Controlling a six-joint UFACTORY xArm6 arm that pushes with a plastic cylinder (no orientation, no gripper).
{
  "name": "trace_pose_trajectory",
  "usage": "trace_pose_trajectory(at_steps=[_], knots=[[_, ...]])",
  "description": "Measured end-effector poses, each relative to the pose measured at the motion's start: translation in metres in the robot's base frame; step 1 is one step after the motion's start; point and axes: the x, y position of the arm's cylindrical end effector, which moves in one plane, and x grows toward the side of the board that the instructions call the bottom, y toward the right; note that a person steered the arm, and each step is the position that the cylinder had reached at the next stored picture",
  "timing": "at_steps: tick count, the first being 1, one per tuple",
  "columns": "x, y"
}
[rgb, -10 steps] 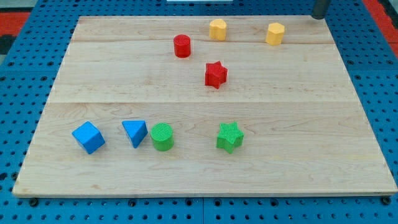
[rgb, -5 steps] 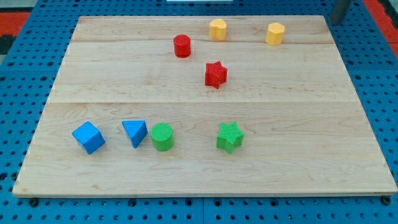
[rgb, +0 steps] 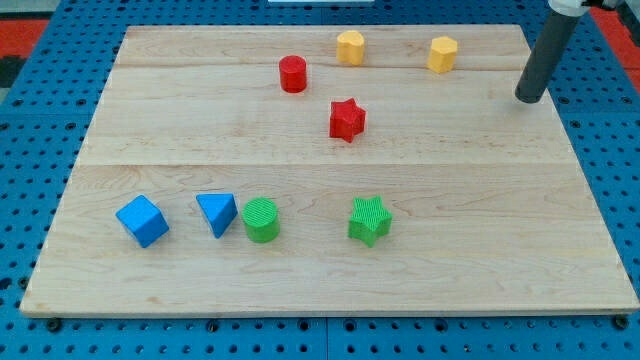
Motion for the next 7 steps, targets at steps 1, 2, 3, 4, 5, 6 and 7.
trace_pose_trajectory(at_steps=[1, 2, 3, 4, 5, 6, 7], knots=[[0.043, -0.007], [0.078, -0.055], [0.077, -0.074], [0.078, -0.073], [0.079, -0.08], [0.118, -0.122], [0.133, -0.203]])
